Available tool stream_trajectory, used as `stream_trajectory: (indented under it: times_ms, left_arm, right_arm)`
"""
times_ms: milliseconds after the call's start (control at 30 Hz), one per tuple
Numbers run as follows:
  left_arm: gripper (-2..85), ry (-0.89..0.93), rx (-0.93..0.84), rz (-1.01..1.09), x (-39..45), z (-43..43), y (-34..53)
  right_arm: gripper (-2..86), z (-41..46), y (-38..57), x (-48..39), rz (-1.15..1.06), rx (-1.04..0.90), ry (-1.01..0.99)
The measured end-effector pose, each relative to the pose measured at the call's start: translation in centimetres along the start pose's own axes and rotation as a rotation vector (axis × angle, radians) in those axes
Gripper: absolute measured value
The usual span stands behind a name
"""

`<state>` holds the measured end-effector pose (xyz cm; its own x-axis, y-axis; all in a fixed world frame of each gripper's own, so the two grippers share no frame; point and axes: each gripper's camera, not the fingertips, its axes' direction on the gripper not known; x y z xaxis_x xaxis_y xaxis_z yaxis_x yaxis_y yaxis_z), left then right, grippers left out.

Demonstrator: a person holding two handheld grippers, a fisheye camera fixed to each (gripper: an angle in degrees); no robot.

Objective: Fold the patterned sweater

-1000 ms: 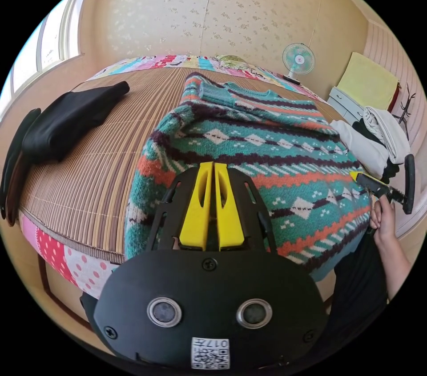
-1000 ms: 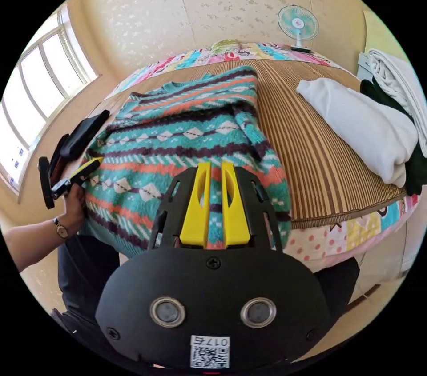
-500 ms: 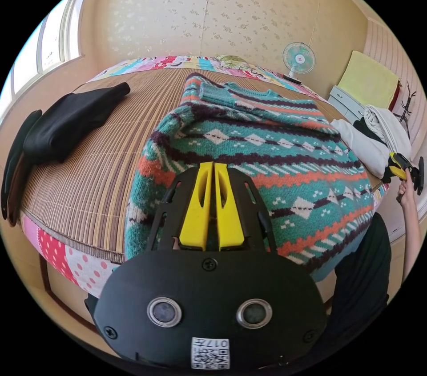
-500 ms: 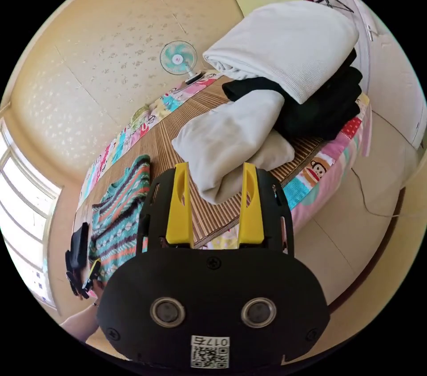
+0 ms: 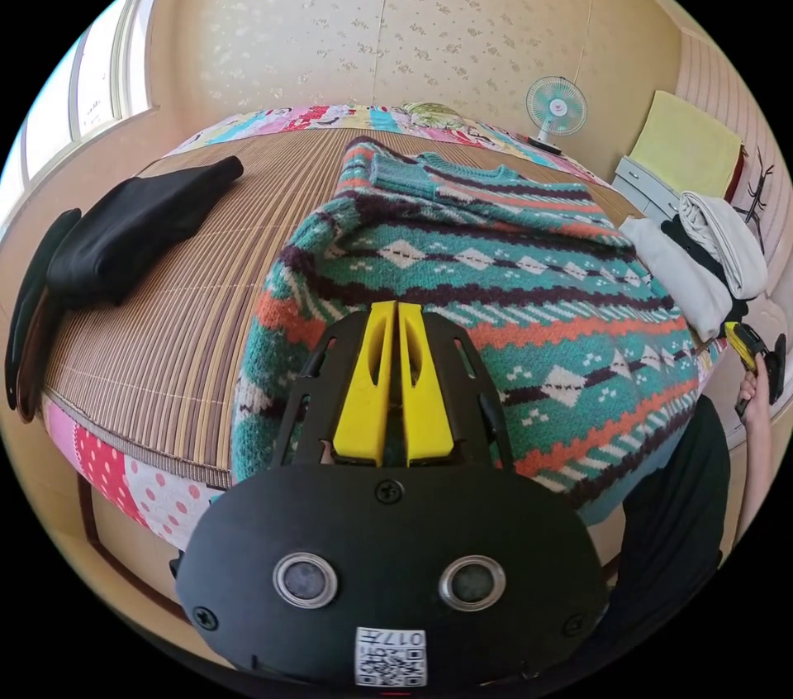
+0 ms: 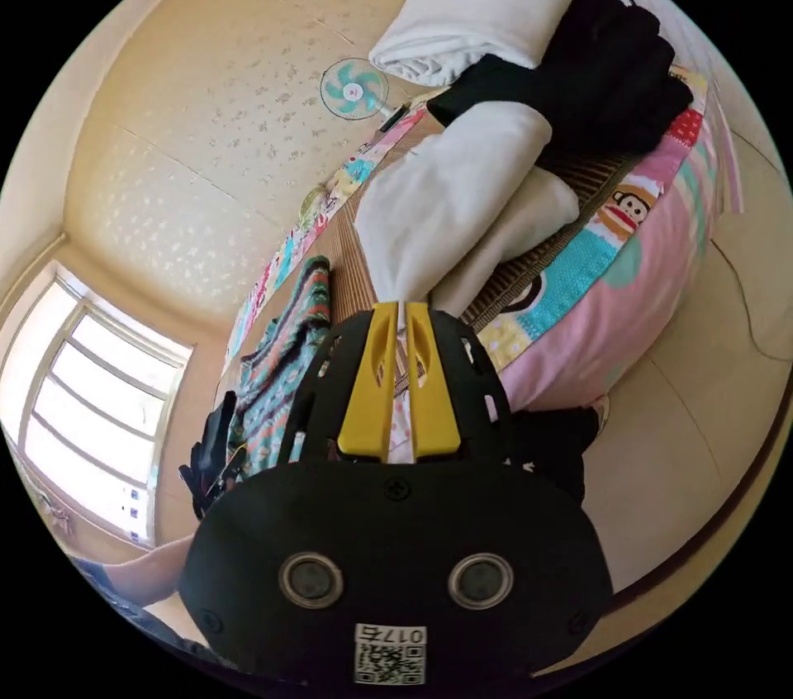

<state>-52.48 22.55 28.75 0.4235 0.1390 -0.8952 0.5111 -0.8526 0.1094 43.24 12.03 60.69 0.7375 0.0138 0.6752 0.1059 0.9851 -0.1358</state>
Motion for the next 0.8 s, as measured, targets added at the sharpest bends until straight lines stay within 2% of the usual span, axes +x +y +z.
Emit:
stream_trajectory:
  times_ms: [100, 200, 267, 333, 367, 400, 500, 567, 633, 700, 767, 800]
  left_arm:
    - [-1.0, -0.005, 0.001, 0.003, -0.2, 0.2, 0.0]
    - [-1.0, -0.018, 0.001, 0.008, -0.1, 0.4, 0.1]
    - [-1.0, -0.02, 0.002, 0.009, -0.2, 0.5, 0.2]
    - [-1.0, -0.021, 0.002, 0.009, -0.3, 0.6, 0.2]
    - [-1.0, -0.021, 0.003, 0.009, -0.3, 0.7, 0.3]
    - [-1.0, -0.02, 0.004, 0.008, -0.4, 0.7, 0.3]
    - [-1.0, -0.015, 0.004, 0.006, -0.6, 0.9, 0.5]
    - [-1.0, -0.019, 0.005, 0.008, -0.6, 1.0, 0.6]
    - [-1.0, -0.025, 0.006, 0.011, -0.5, 1.2, 0.7]
    - [-1.0, -0.034, 0.007, 0.015, -0.3, 1.3, 0.9]
    - [-1.0, -0.04, 0.007, 0.018, -0.2, 1.5, 1.1]
    - [-1.0, -0.041, 0.007, 0.018, -0.1, 1.5, 1.2]
  right_arm:
    - [2.2, -1.9, -3.5, -3.4, -0.186, 0.072, 0.142]
    - [2.0, 0.1, -6.7, -5.8, -0.333, 0.021, 0.297]
    - [1.7, 3.5, -6.6, -5.2, -0.375, -0.071, 0.348]
    - [1.0, 11.3, -3.8, -0.9, -0.346, -0.385, 0.359]
    - [0.9, 11.7, -2.8, 0.1, -0.344, -0.375, 0.335]
    - [0.8, 9.9, -1.8, 1.1, -0.323, -0.228, 0.266]
    - [0.5, 9.3, -3.1, 0.9, -0.18, -0.267, 0.251]
    - [0.5, 8.2, -4.0, -1.6, -0.163, -0.271, 0.321]
    - [0.4, 5.7, -2.9, -6.4, -0.315, -0.129, 0.294]
    - [0.4, 5.3, -1.2, -9.2, -0.478, -0.068, 0.269]
    - [0.5, 8.4, 0.0, -9.9, -0.546, -0.192, 0.393]
    - [0.5, 12.7, 0.6, -8.7, -0.552, -0.405, 0.495]
